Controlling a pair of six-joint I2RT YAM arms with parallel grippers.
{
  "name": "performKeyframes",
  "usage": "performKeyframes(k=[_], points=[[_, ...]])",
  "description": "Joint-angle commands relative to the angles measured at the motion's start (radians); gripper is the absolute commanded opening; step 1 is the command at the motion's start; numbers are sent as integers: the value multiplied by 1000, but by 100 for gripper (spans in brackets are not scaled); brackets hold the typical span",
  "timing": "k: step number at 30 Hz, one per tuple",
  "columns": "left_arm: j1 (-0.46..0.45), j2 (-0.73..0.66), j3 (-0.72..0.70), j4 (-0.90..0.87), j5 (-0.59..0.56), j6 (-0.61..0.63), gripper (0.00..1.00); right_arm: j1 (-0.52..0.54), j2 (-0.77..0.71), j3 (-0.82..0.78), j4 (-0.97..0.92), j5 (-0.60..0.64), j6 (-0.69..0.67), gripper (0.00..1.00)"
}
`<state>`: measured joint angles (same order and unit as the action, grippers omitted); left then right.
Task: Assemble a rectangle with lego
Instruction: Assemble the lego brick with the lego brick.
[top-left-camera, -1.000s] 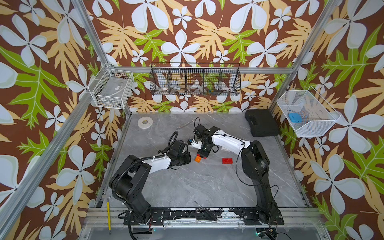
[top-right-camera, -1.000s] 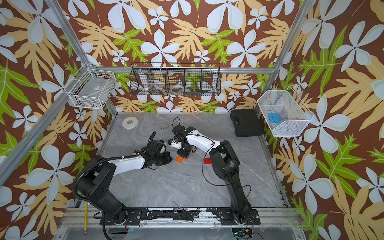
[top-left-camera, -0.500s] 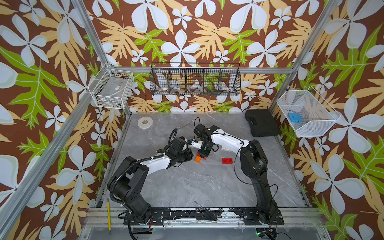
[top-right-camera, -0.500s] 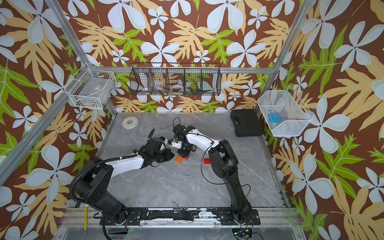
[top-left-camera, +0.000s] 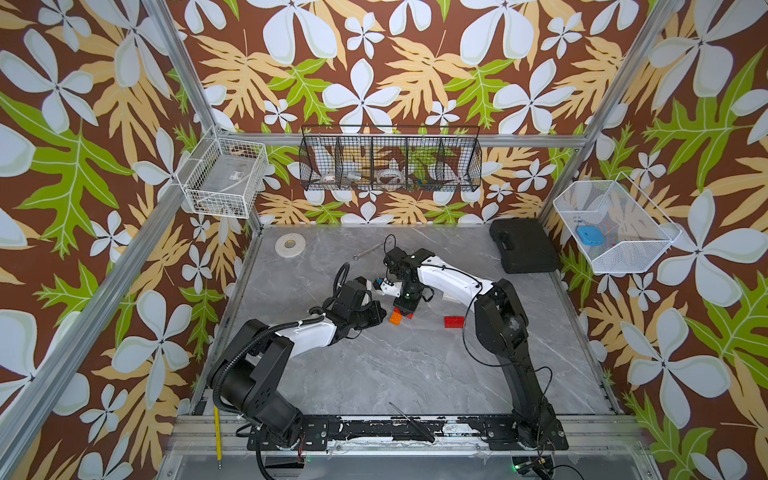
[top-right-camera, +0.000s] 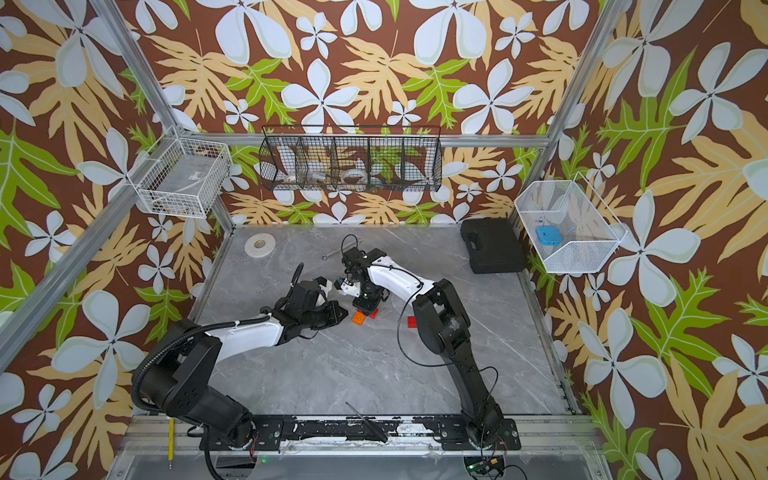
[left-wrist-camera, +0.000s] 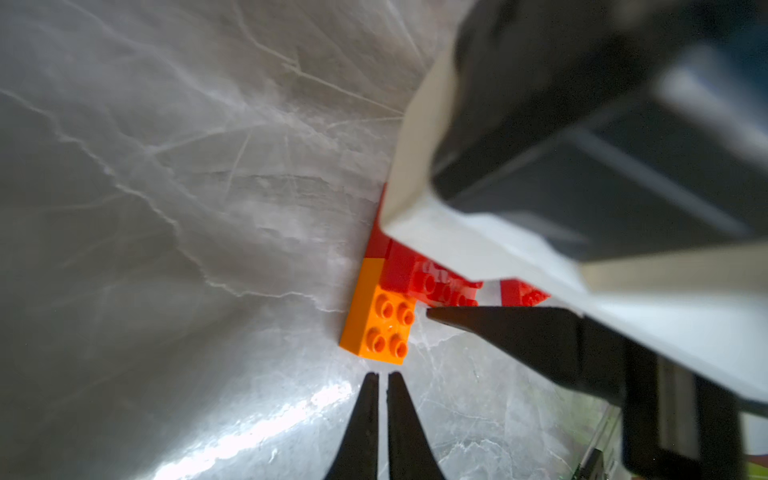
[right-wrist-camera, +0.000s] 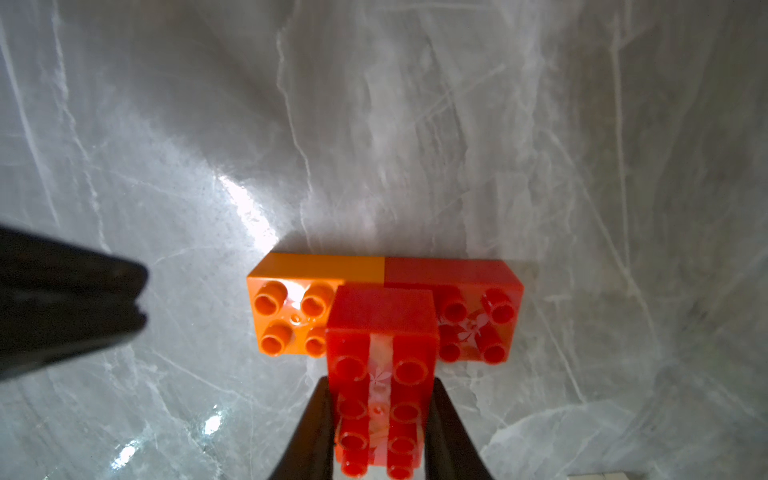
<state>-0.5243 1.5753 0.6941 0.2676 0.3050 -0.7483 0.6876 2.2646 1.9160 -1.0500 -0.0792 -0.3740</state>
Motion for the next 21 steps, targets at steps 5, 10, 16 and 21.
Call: performKeyframes(k=[5, 10, 16, 21], points=[[1, 66, -84, 448, 137, -212, 9, 5, 19, -2, -19, -28, 9, 10], [1, 120, -107, 597, 140, -284, 8, 6, 18, -3, -18, -26, 9, 10], [1, 163, -71, 605, 130, -292, 7, 6, 21, 4, -19, -28, 12, 10], [1, 205, -41, 587, 118, -290, 6, 6, 26, 11, -23, -31, 14, 10]])
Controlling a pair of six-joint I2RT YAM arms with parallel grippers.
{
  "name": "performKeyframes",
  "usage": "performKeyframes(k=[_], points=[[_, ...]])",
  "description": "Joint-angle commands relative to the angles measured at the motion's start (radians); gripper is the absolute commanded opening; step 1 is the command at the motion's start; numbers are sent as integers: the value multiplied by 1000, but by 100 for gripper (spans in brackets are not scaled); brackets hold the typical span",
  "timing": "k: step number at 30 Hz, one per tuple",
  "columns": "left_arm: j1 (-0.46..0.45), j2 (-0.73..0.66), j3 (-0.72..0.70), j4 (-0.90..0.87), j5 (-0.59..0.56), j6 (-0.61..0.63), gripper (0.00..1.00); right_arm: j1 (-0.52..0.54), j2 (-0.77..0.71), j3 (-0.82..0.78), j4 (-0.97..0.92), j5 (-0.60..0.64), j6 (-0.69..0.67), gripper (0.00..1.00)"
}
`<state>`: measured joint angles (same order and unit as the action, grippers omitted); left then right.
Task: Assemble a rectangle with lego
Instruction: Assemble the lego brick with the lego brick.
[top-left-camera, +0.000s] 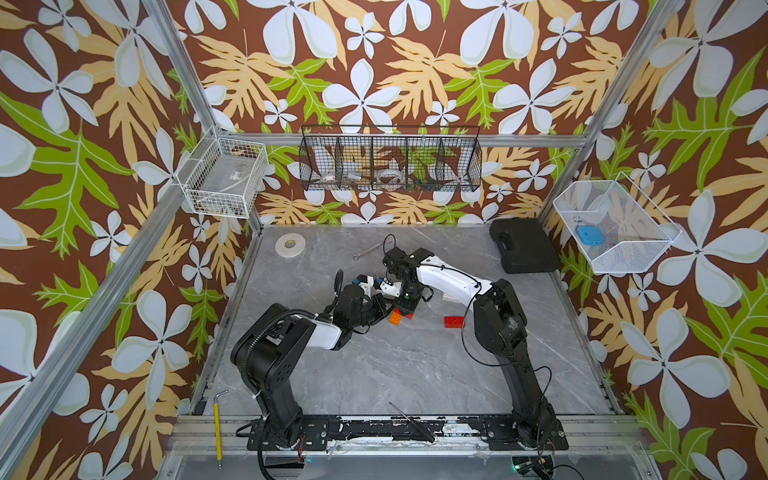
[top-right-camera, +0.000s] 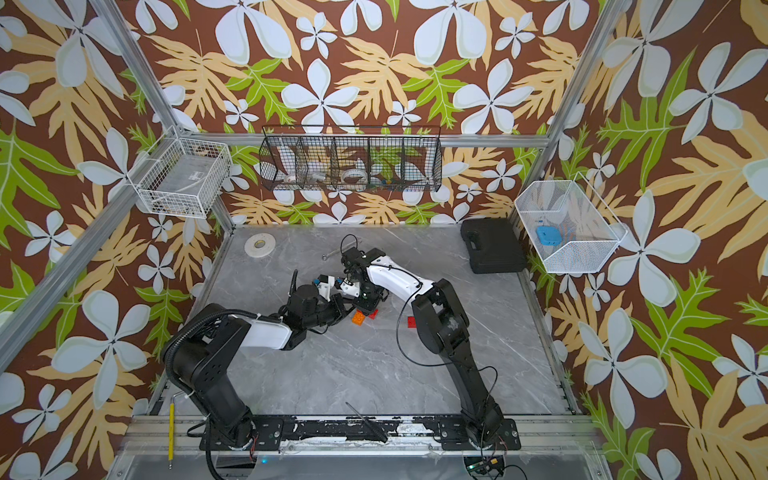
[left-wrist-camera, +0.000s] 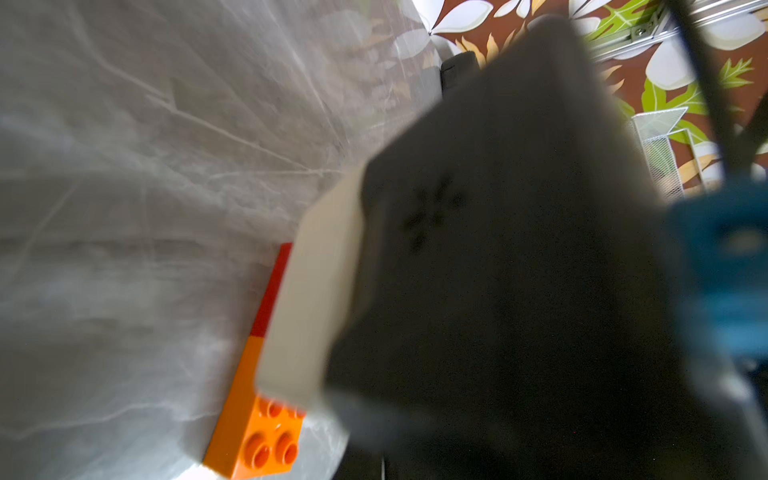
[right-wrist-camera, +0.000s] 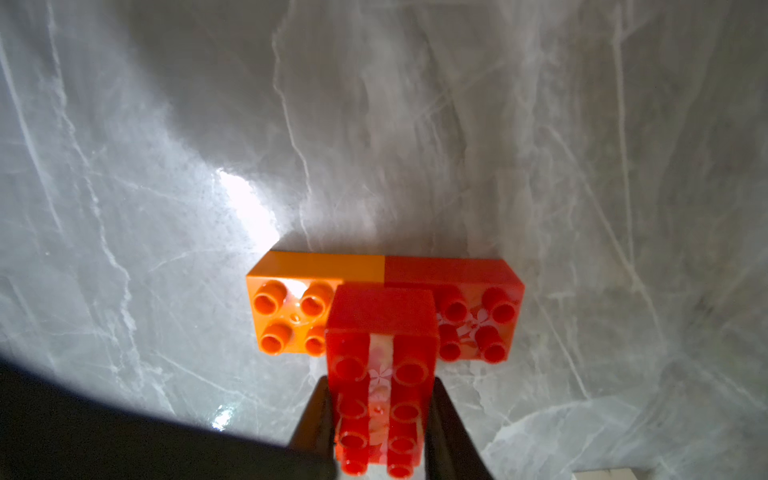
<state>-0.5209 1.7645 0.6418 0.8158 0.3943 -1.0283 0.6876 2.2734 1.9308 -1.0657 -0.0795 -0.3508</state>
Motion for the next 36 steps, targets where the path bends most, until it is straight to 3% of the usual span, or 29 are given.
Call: performKeyframes(k=[1, 36], points=[[-2, 30, 18, 42, 35, -11, 6, 6, 19, 1, -8, -31, -8, 10], [-4, 84, 12, 10, 65, 6, 2, 15, 36, 28, -19, -37, -13, 10]])
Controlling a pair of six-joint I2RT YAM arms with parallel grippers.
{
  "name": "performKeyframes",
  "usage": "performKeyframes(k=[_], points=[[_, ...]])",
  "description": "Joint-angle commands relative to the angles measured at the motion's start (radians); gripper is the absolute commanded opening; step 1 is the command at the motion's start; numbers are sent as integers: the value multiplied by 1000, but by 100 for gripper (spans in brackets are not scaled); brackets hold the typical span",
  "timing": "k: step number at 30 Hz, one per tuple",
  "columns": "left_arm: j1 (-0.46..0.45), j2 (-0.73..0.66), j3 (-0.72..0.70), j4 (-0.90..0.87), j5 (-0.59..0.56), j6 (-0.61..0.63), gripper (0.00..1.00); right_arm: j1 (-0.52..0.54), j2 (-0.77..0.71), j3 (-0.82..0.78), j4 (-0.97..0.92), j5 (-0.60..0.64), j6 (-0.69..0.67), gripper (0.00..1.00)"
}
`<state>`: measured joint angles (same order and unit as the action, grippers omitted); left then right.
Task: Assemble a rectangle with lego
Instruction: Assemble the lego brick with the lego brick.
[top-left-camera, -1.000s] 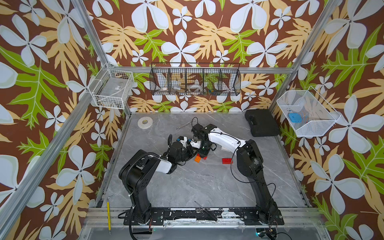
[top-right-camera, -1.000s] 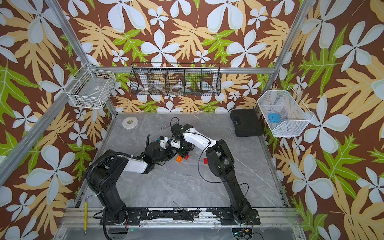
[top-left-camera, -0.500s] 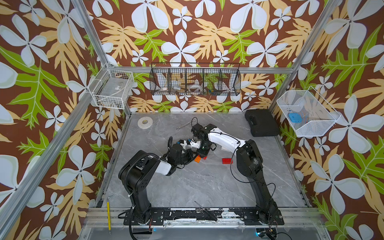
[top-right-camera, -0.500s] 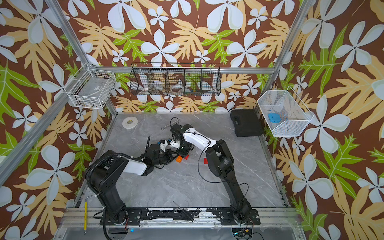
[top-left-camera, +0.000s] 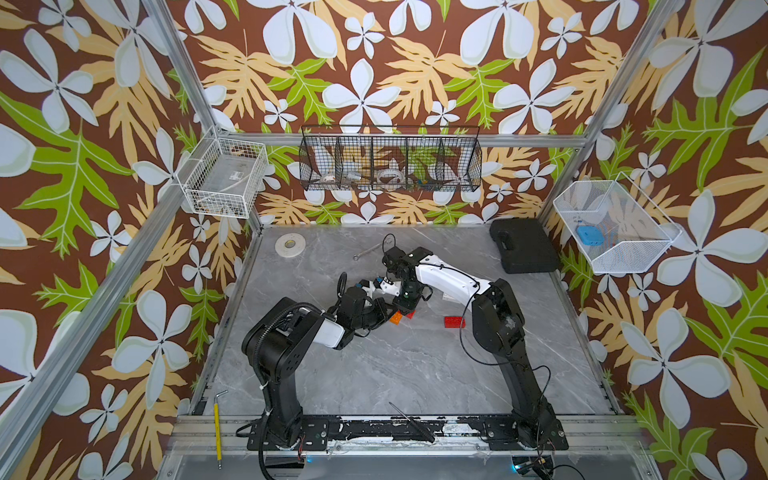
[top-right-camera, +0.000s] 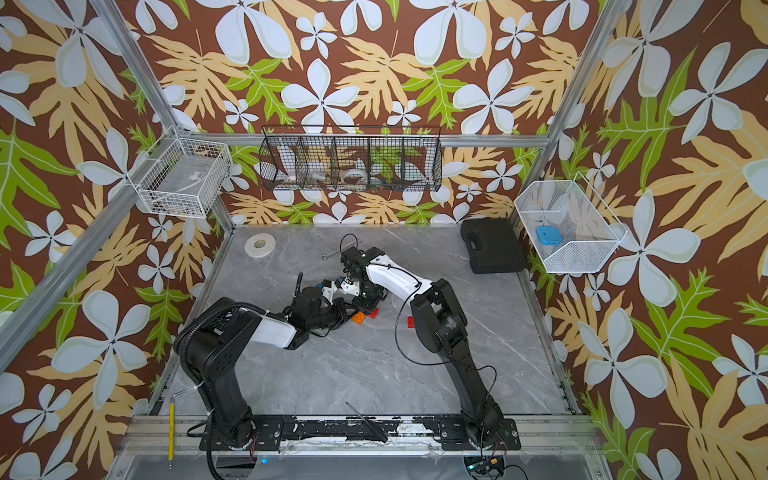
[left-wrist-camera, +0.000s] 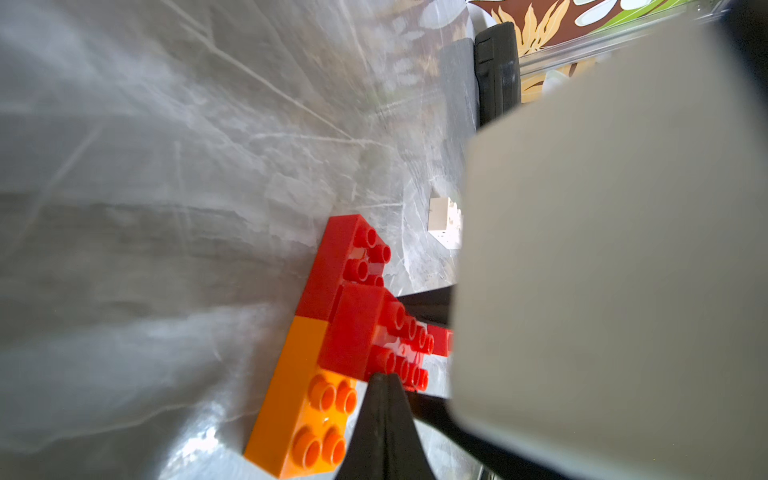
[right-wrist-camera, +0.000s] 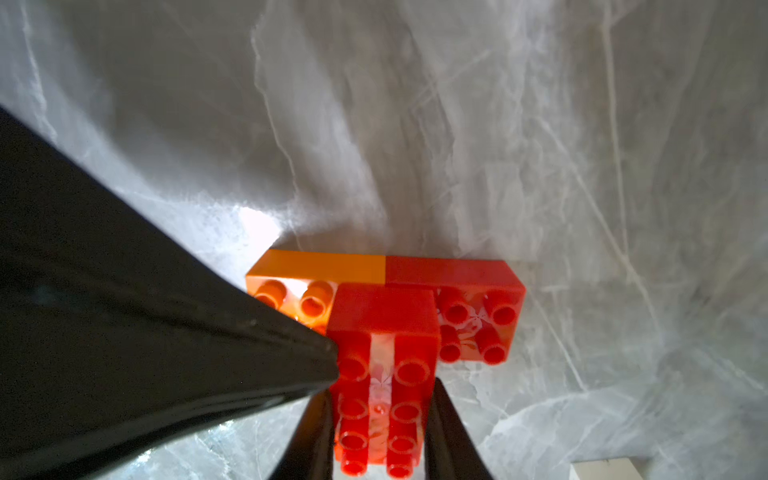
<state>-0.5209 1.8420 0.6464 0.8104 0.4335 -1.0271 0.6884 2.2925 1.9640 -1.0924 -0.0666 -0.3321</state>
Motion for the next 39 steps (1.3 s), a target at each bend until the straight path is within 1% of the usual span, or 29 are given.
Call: performKeyframes(k=[1, 3, 6, 8, 10, 12, 16, 18, 26, 30, 35, 39], points=[[-4, 3, 8, 15, 21, 5, 2, 16, 18, -4, 6, -49, -33, 10], [-4, -1, 15, -14, 12, 16, 2, 19, 17, -2, 5, -47, -33, 11], [-4, -7, 15, -50, -1, 30, 2, 22, 15, 3, 2, -43, -34, 17], [-4, -12, 12, -56, -3, 31, 2, 22, 15, 6, -1, -42, -33, 23], [-4, -15, 12, -66, -6, 32, 2, 22, 8, 7, 4, -42, -33, 33], [-4, -15, 13, -68, -9, 32, 3, 23, 3, 11, 6, -31, -32, 40], [-4, -19, 12, -66, -9, 30, 3, 23, -8, 16, 15, -44, -27, 46], [-4, -25, 9, -62, -11, 29, 3, 24, -14, 16, 23, -49, -25, 50], [-4, -52, 9, -71, -6, 31, 4, 23, -35, 4, 58, -30, -8, 53], [-3, -78, 9, -102, -14, 41, 7, 18, -48, -8, 82, -12, 13, 54], [17, -130, -29, -108, -30, 32, 11, 8, -59, -28, 106, -17, 47, 55], [42, -187, -64, -132, -30, 44, 11, 7, -71, -52, 141, -39, 78, 56]])
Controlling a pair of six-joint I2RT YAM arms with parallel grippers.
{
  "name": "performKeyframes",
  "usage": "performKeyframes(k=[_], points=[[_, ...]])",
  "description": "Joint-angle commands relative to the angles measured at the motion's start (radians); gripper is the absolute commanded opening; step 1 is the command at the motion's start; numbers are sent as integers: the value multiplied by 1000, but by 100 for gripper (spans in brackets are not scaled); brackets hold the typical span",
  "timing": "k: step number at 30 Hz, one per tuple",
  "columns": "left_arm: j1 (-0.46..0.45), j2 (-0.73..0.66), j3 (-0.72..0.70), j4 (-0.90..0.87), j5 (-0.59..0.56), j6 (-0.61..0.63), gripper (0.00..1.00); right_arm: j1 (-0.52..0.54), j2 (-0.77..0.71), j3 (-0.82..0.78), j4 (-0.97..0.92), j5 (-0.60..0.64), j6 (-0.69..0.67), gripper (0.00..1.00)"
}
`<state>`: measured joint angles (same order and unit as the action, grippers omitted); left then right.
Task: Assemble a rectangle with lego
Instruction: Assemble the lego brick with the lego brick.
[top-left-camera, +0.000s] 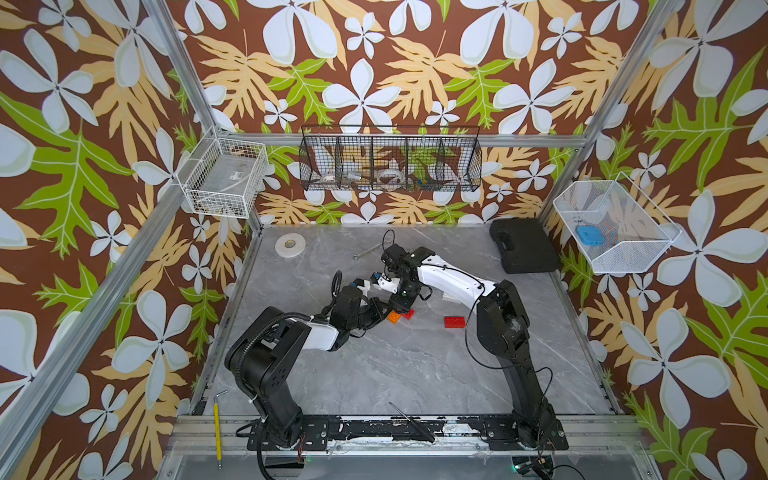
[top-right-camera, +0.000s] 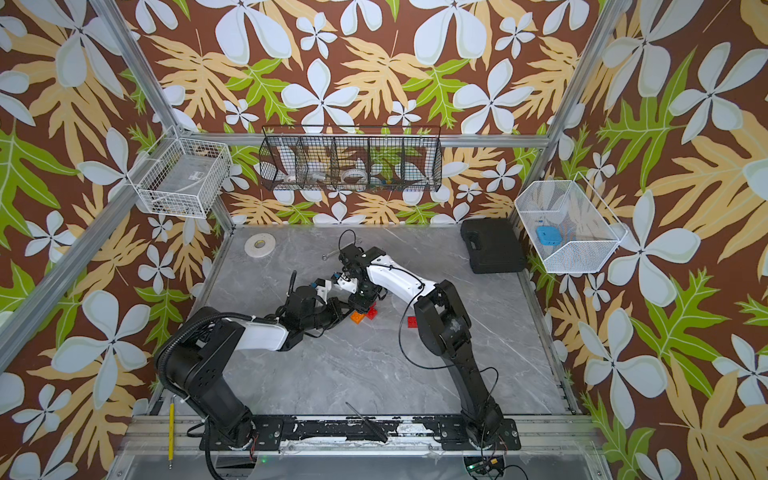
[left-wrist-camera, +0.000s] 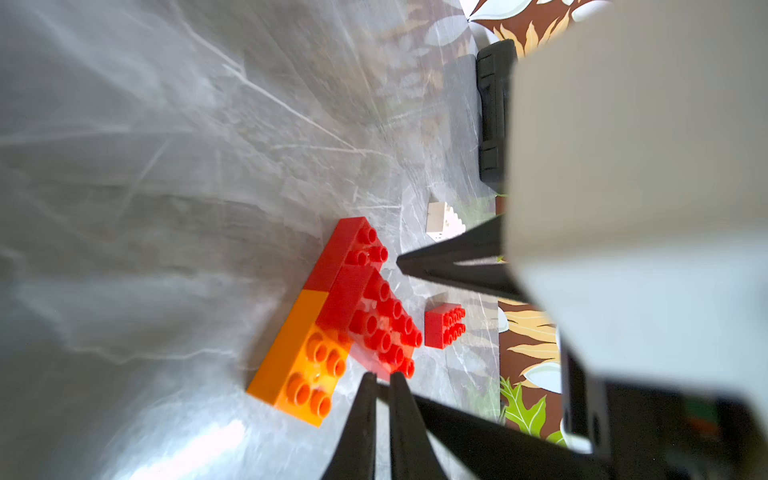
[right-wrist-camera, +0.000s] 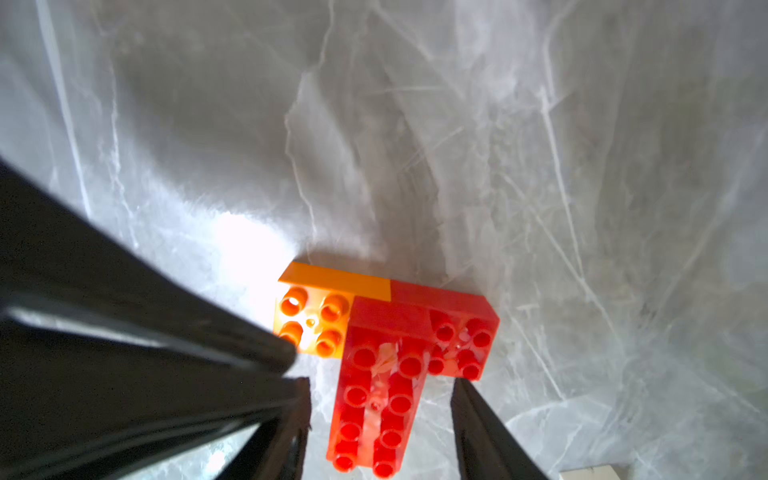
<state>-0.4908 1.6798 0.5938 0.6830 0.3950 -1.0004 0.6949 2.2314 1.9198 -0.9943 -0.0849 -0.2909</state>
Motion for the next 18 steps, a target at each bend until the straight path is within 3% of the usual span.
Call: performKeyframes(k=[1, 9, 18], points=[[18, -40, -19, -18, 8, 24, 11, 0, -11, -12, 47, -18, 43, 56], [41, -142, -50, -125, -21, 83, 12, 0, 15, -8, 42, -30, 56, 48], [47, -147, -55, -133, -21, 85, 12, 1, 16, -25, 43, -23, 57, 34]])
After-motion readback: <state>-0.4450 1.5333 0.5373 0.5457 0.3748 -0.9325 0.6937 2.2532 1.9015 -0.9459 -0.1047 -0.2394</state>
